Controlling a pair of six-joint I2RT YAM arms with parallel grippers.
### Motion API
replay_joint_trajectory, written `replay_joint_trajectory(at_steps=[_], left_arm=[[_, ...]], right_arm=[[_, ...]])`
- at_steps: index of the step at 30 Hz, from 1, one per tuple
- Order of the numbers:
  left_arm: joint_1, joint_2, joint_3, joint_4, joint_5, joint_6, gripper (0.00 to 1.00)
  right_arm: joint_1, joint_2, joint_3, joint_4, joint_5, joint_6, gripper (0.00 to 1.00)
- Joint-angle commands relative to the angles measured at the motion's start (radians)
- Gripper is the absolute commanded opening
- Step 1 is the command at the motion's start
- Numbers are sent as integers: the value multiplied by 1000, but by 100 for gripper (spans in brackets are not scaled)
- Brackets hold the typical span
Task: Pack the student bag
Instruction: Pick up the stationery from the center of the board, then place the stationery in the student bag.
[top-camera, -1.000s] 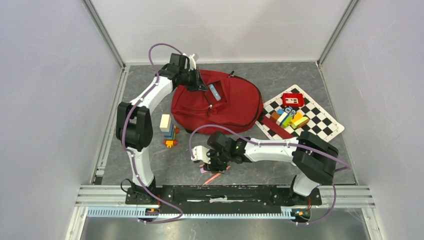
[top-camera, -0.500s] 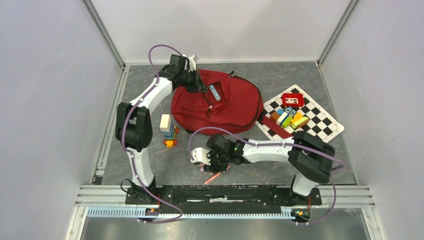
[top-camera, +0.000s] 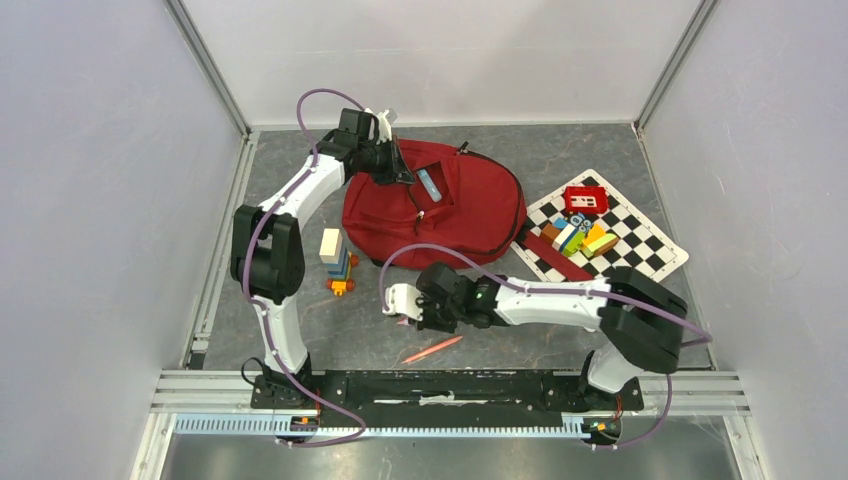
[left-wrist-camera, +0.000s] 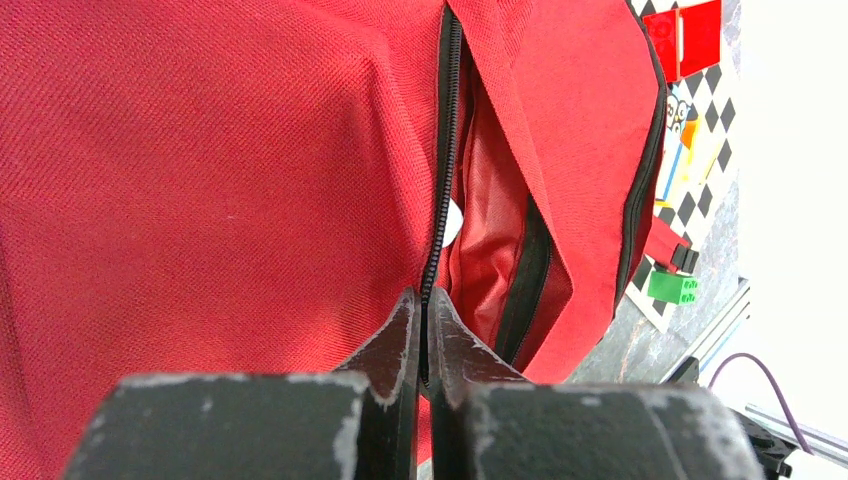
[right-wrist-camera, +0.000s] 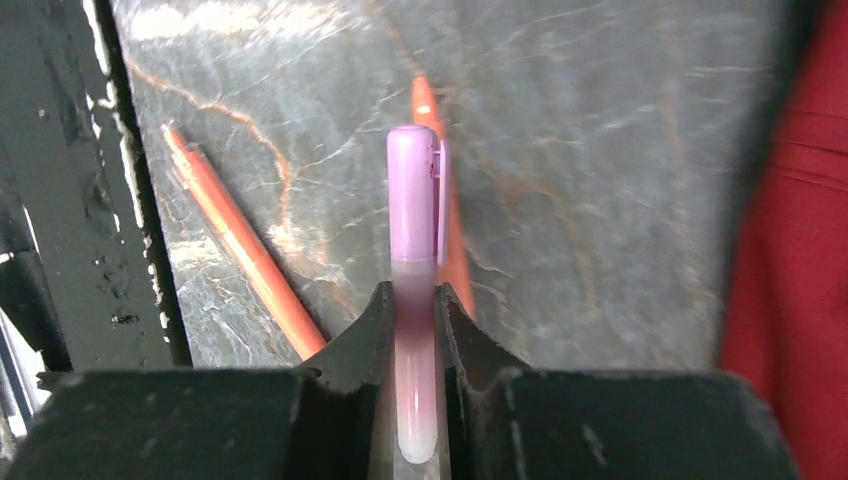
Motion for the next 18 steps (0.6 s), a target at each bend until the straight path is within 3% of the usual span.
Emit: replay_joint_trajectory(at_steps=[1, 10, 18], left_arm=[[7, -80, 2, 2, 5, 15, 6], [8, -108, -10, -23, 22, 71, 6], [8, -101, -3, -8, 108, 91, 6]], right_arm=[[-27, -149, 87, -7, 145, 123, 0], [-283, -225, 177, -49, 195, 366, 0], [-411, 29, 544, -211, 204, 502, 0]])
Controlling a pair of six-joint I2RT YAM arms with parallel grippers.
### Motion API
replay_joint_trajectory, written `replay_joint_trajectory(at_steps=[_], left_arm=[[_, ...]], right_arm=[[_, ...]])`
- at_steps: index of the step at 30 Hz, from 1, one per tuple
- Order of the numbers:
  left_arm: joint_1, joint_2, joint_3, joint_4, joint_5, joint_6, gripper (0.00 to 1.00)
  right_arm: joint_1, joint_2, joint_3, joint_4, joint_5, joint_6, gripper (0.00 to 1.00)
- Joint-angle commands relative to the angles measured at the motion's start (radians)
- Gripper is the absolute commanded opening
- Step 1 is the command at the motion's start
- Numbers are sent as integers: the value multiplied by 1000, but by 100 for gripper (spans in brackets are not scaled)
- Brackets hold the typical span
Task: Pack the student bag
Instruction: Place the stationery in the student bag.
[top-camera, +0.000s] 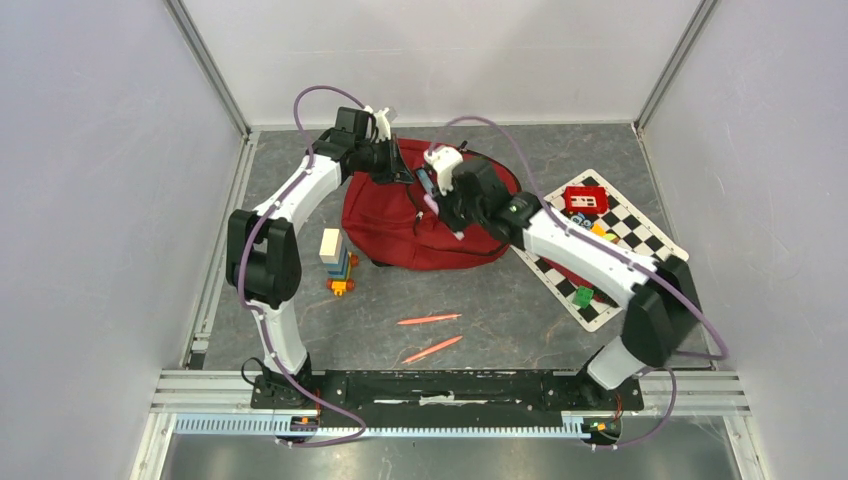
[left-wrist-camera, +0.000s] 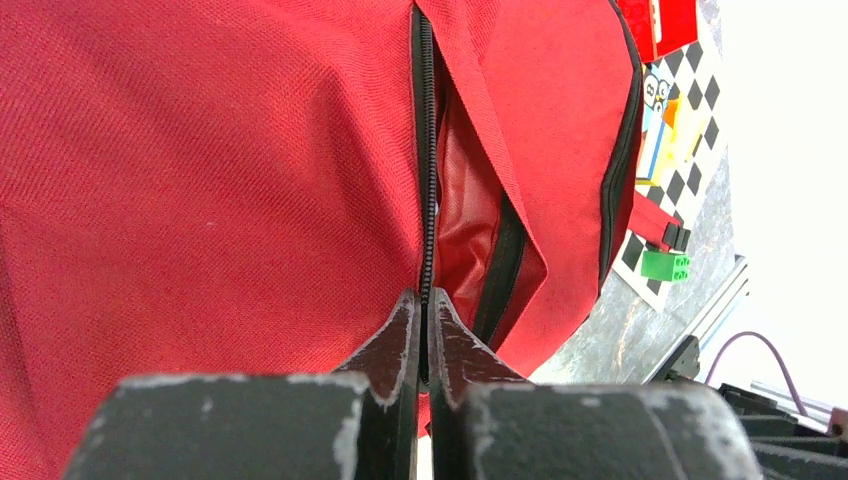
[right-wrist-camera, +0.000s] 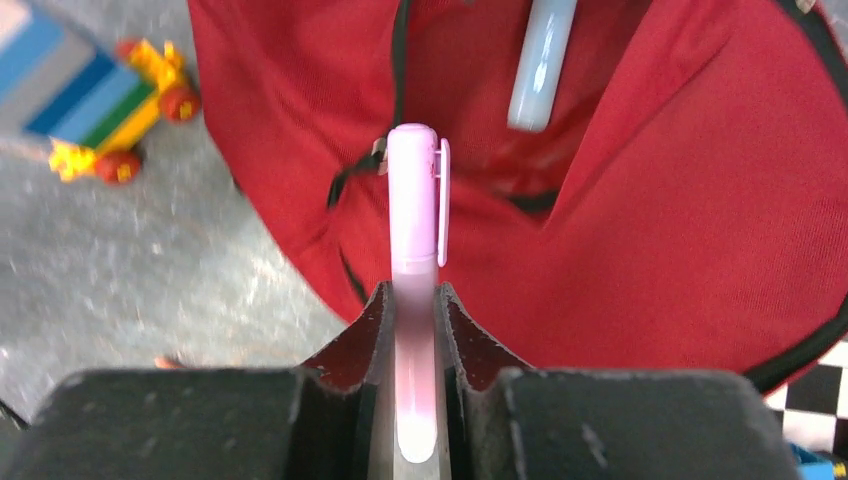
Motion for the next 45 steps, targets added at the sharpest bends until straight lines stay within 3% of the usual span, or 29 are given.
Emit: replay_joint_trajectory(at_steps=[1, 12, 18, 26, 36, 41, 45], left_arm=[[8, -55, 18, 1, 95, 70, 6], [17, -59, 20, -10, 98, 80, 5], [17, -88, -30, 18, 103, 69, 5], [16, -99, -57, 31, 119, 56, 5], [16, -92, -55, 41, 125, 41, 5], [16, -91, -54, 41, 122, 39, 5], [16, -91, -50, 41, 119, 39, 5]], right_arm=[[-41, 155, 248, -104, 15, 116, 0], [-105, 460, 612, -249, -33, 256, 0], [-122, 508, 619, -239, -22, 276, 0], [-132, 645, 757, -150, -90, 295, 0], [-132, 640, 653, 1, 25, 270, 0], [-132, 613, 600, 50, 57, 255, 22], [-131, 610, 607, 53, 41, 240, 32]])
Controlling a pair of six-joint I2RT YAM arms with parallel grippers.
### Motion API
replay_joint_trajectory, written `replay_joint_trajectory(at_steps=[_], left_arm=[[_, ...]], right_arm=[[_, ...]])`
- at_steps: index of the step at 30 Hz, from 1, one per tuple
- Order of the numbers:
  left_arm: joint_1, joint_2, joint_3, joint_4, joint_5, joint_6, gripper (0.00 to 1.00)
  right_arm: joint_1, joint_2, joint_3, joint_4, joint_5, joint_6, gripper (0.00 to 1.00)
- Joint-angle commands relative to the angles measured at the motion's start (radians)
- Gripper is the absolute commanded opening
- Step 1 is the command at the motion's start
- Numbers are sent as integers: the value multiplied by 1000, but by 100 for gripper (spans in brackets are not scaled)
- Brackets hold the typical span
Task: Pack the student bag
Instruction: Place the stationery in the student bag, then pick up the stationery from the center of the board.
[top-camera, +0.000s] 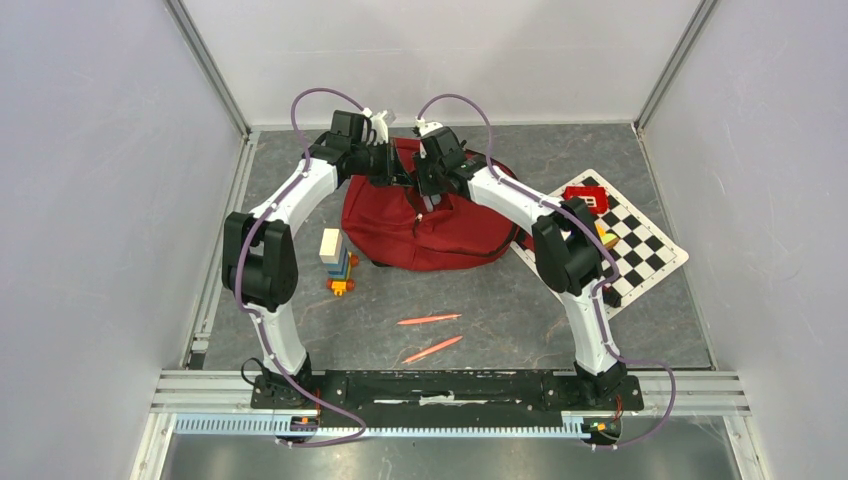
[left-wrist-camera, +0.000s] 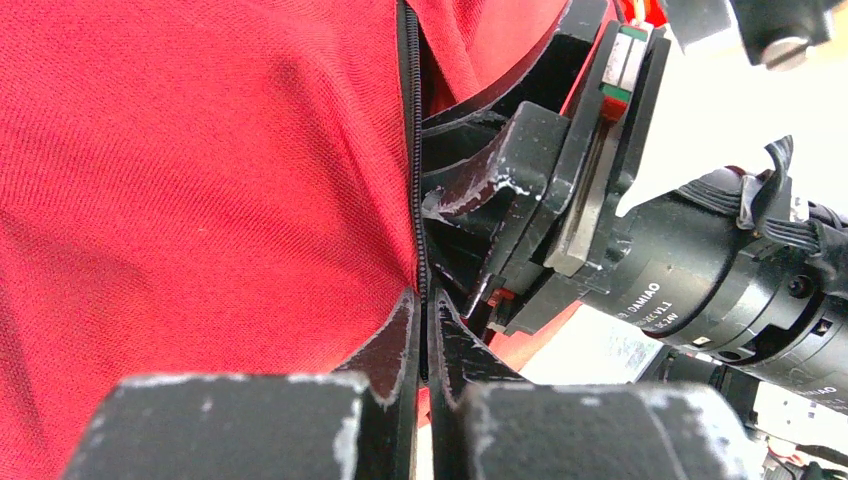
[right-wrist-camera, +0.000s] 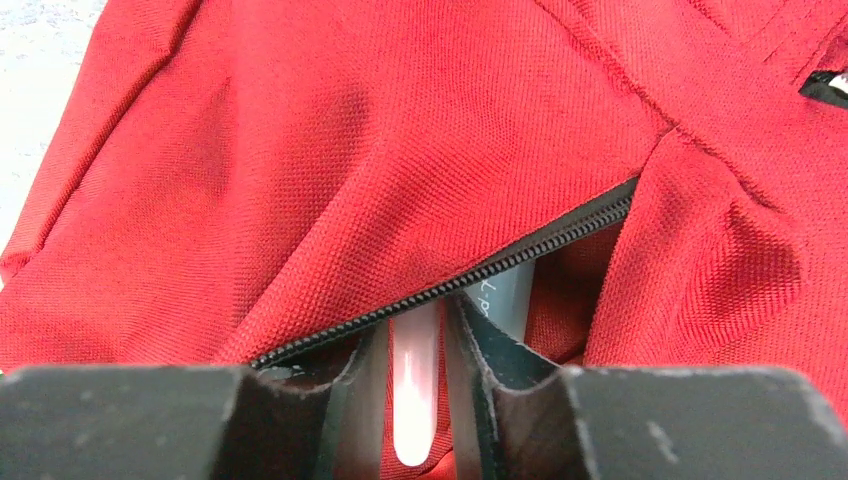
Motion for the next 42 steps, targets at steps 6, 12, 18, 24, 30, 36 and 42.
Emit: replay_joint_trajectory(at_steps=[6, 12, 18, 24, 30, 36, 42], left_arm=[[4, -54, 17, 5, 52, -3, 5], [4, -42, 43, -18, 17, -17, 6], [4, -28, 45, -19, -10, -32, 6], [4, -28, 62, -15, -37, -40, 6], [6, 20, 125, -44, -27, -68, 6], [6, 36, 163, -66, -23, -98, 6], [6, 3, 116, -70, -55, -104, 6]], right_arm=[[-2, -99, 4, 65, 20, -81, 39], [2, -278, -133, 103, -48, -192, 50], [18, -511, -376, 191, -175, -350, 53], [136, -728, -626, 200, -223, -541, 57], [221, -744, -728, 145, -306, -513, 55], [313, -707, -820, 136, -308, -493, 54], [388, -645, -905, 164, -276, -516, 52]])
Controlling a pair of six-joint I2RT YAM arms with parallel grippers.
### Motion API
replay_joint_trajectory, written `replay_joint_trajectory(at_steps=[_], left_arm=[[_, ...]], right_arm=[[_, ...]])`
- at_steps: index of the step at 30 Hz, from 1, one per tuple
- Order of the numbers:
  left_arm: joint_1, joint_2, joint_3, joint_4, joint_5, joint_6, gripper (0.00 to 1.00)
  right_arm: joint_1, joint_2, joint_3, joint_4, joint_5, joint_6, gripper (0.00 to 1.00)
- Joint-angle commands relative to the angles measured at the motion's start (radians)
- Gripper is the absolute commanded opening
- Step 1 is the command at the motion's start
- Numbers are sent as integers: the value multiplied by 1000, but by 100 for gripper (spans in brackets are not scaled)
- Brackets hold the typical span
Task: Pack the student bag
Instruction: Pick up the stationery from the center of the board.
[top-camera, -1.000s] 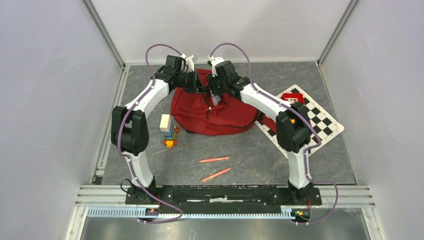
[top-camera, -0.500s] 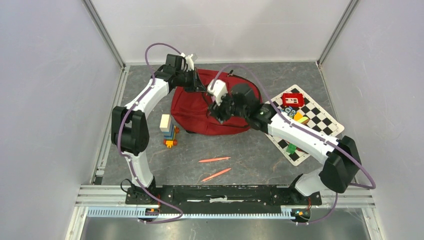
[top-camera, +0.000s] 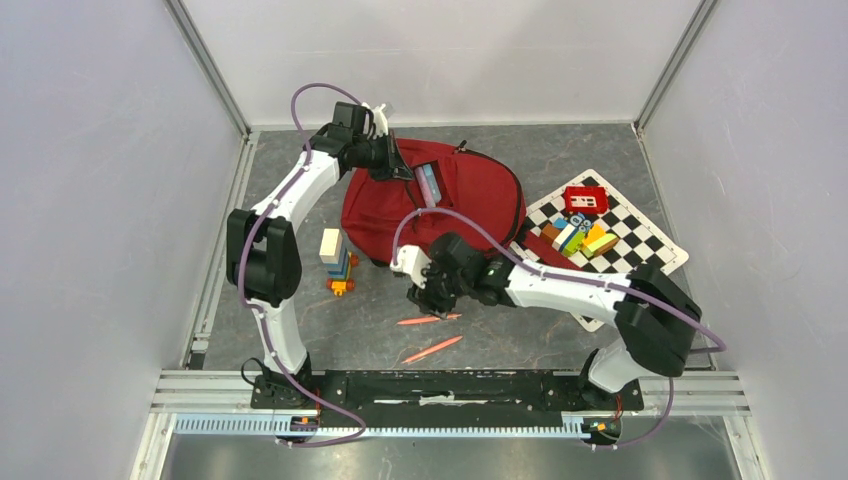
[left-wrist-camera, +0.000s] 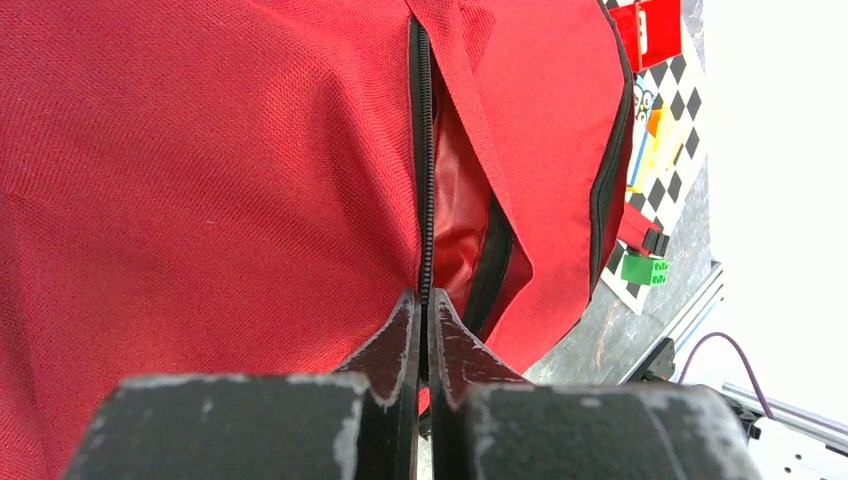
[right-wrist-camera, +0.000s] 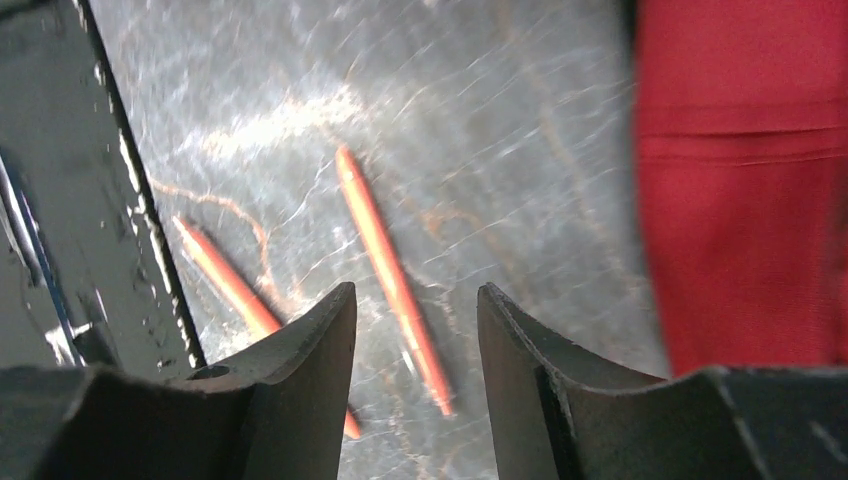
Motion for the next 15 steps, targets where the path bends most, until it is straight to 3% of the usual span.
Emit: replay_joint_trajectory(at_steps=[1, 15], left_arm=[[6, -46, 1, 10, -15, -39, 6], [6, -119, -82, 22, -41, -53, 6]], right_arm=[[36, 42, -34, 30, 9, -27, 52], [85, 133, -45, 25, 64, -78, 51]])
